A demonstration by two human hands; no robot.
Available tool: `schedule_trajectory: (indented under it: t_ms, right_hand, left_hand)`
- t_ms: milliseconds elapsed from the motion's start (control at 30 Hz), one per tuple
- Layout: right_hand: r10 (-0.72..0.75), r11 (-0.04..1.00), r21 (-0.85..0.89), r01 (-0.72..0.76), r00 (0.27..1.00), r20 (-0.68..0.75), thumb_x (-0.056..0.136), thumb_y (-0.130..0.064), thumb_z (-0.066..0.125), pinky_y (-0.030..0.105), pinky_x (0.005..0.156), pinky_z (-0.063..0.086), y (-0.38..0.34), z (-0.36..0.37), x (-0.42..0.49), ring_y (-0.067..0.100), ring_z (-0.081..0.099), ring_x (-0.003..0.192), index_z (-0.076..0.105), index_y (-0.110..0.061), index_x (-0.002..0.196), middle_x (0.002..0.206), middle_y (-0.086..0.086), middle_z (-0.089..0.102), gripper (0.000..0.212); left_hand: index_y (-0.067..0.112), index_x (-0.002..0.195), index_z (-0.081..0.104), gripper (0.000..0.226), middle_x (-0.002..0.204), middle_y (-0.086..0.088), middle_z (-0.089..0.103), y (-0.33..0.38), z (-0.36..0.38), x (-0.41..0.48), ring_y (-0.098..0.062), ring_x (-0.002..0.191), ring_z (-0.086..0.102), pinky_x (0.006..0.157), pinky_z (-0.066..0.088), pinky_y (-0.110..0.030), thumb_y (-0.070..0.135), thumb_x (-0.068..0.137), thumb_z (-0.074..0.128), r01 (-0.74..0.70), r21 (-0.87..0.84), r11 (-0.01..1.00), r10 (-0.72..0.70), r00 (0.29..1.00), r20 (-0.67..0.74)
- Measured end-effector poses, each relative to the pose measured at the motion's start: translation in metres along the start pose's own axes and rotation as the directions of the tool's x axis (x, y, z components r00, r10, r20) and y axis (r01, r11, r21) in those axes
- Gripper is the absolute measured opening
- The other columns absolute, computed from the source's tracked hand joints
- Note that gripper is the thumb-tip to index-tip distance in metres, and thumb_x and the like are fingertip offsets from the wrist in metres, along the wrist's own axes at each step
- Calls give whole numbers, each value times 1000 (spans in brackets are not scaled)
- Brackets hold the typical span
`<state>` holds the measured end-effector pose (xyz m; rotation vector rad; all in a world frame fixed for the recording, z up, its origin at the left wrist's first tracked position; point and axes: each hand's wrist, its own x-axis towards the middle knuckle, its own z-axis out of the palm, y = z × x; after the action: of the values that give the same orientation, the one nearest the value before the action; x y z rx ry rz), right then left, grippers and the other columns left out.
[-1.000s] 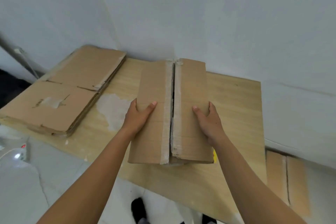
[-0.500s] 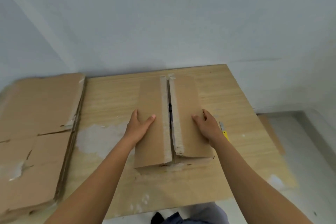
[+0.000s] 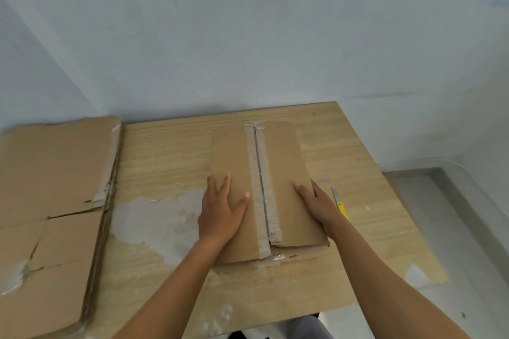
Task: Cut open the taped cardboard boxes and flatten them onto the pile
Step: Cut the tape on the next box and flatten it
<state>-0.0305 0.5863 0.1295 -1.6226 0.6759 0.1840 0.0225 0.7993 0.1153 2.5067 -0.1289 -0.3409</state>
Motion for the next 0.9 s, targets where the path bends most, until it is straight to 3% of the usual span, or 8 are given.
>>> schedule_trajectory:
  t_ms: [167, 300, 400, 500, 633, 733, 833, 900]
  right_hand:
    - [-14, 999, 47, 9, 993, 118, 92, -39, 56, 36, 86, 54, -10, -8, 1, 15, 62, 105, 47, -40, 131, 120, -7, 62, 40]
    - [-88, 996, -13, 91, 984, 152, 83, -44, 62, 42, 92, 52, -40, -22, -2, 16, 63, 106, 41, -46, 135, 124, -8, 61, 56]
    - [-94, 991, -93, 98, 994, 49, 73, -48, 66, 37, 87, 52, -71, -29, -5, 17, 60, 106, 31, -46, 142, 132, -8, 53, 78]
    - [-115, 946, -311, 88, 991, -71, 60, -61, 62, 47, 99, 43, -96, -25, -9, 26, 47, 120, 22, -51, 143, 138, -5, 44, 92]
    - [-153, 809, -584, 66, 983, -101, 79, -57, 55, 56, 108, 24, -115, -5, -20, 34, 25, 133, 13, -49, 146, 147, 3, 31, 80]
    - [-189, 731, -679, 68, 976, -106, 83, -57, 51, 54, 107, 19, -122, 13, -33, 36, 19, 135, 9, -46, 147, 152, 4, 21, 77]
    - [-231, 703, -704, 99, 968, -94, 84, -66, 45, 52, 108, 16, -123, 26, -38, 36, 15, 138, 11, -44, 147, 155, 4, 15, 75]
    - [-269, 721, -676, 154, 961, -68, 86, -69, 39, 51, 110, 17, -124, 31, -40, 36, 14, 140, 16, -41, 148, 156, 3, 15, 72]
  left_hand:
    - [36, 152, 12, 74, 161, 5, -10, 1, -5, 5, -22, 148, 8, 112, 27, -50, 67, 89, 37, 26, -102, 994, -28, 1000, -9]
    - [37, 152, 12, 71, 161, 4, -7, 8, -8, 13, -19, 148, 5, 115, 20, -45, 63, 91, 38, 33, -292, 956, -21, 999, 42]
    - [32, 153, 12, 68, 161, 1, -3, 18, -9, 17, -16, 148, 3, 117, 13, -40, 56, 95, 38, 32, -398, 917, 28, 989, 144]
    - [25, 152, 21, 61, 160, 1, 18, 30, -19, 20, -14, 146, 14, 118, 15, -34, 49, 98, 37, -31, -449, 893, 106, 984, 143]
    - [18, 150, 29, 59, 156, 0, 28, 54, -42, 20, -15, 143, 25, 110, 21, -25, 44, 99, 40, -143, -481, 865, 147, 989, -29]
    - [24, 149, 31, 59, 157, 1, 24, 66, -58, 17, -15, 145, 19, 118, 20, -38, 49, 97, 43, -234, -452, 861, 199, 972, -123]
    - [29, 148, 31, 59, 156, 6, 28, 74, -72, 10, -12, 144, 23, 117, 22, -38, 53, 96, 42, -284, -484, 828, 260, 959, -117]
    - [32, 149, 28, 59, 155, 6, 29, 77, -77, 6, -13, 142, 26, 116, 25, -37, 52, 95, 43, -233, -525, 819, 239, 969, -57]
